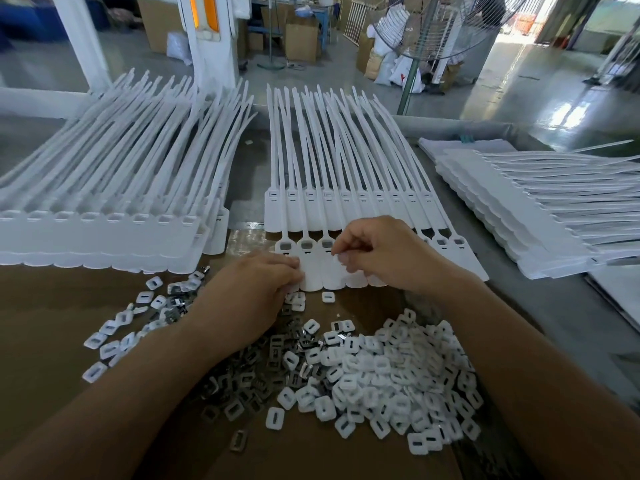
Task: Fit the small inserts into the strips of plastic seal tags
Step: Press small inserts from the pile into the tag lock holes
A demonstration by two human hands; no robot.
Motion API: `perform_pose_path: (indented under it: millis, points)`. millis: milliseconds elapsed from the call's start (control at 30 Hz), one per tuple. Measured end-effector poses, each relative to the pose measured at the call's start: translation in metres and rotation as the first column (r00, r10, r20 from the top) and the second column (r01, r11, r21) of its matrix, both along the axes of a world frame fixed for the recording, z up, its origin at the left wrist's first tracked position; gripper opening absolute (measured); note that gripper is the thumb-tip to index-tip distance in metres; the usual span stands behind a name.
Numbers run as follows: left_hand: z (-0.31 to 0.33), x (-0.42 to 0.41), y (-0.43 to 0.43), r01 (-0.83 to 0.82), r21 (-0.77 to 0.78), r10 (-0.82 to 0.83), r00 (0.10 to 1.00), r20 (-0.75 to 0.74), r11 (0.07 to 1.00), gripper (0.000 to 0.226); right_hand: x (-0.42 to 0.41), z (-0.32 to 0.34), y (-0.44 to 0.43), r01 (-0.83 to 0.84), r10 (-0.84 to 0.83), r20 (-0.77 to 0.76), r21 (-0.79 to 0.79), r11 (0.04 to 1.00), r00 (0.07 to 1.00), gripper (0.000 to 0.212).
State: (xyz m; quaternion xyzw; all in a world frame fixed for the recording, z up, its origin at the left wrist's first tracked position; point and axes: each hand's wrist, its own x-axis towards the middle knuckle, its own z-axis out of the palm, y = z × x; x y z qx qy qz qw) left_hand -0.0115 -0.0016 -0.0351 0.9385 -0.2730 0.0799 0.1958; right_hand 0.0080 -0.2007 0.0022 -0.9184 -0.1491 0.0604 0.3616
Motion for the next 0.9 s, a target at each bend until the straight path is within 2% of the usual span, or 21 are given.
perform_pose_path:
  millis: [100, 333, 567, 767, 900]
  points:
    - [0.003, -0.001, -0.001, 0.001, -0.004, -0.001, 1.0, 0.012, 1.0, 0.023, 0.011, 0.007, 0.01, -0.02, 0.022, 0.029, -0.061, 0.998, 0.999, 0.021]
    - [0.003, -0.001, 0.0, 0.02, 0.009, -0.02, 0.999, 0.041, 1.0, 0.027, 0.034, 0.011, 0.042, -0.01, 0.014, 0.055, -0.073, 0.997, 0.998, 0.009]
    - [0.005, -0.002, 0.0, 0.057, 0.05, -0.062, 0.993, 0.104, 0.997, 0.011, 0.042, -0.003, 0.062, 0.03, -0.03, 0.003, -0.089, 0.996, 1.0, 0.014]
    - [0.005, -0.003, -0.001, 0.072, 0.041, -0.076, 0.993, 0.089, 0.997, 0.014, 0.042, -0.006, 0.065, 0.028, -0.026, 0.021, -0.132, 0.991, 0.999, 0.016]
    - [0.006, -0.004, -0.001, 0.068, 0.047, -0.072, 0.993, 0.098, 0.997, 0.017, 0.042, -0.011, 0.067, 0.096, -0.091, 0.044, -0.107, 0.99, 0.995, 0.017]
